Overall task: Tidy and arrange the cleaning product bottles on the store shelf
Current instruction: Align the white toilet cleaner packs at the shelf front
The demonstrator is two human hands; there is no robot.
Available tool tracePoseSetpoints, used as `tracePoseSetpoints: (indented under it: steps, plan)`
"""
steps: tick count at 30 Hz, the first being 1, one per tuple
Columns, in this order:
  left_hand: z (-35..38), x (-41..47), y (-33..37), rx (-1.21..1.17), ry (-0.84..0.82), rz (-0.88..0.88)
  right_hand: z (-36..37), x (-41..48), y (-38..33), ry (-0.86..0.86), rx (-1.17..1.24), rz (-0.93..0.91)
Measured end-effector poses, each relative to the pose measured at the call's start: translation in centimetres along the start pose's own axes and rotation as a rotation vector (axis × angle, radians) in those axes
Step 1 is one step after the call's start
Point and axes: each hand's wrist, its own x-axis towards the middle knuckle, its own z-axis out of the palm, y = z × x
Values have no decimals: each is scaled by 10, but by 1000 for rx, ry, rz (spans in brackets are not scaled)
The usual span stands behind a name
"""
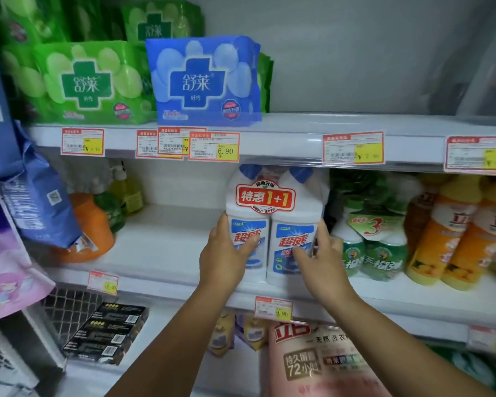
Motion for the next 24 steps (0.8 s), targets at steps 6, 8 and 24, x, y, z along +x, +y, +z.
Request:
tracePoseSetpoints:
  steps: [6,8,24]
  plan:
    - [16,-5,11,-18,-7,-9,-16,2,9,8,-25,13]
    - [18,-4,13,-22,-10,-17,-18,3,11,8,-28,21]
    - [14,2,16,-355,-233,-96,-20,2,24,-229,224,72]
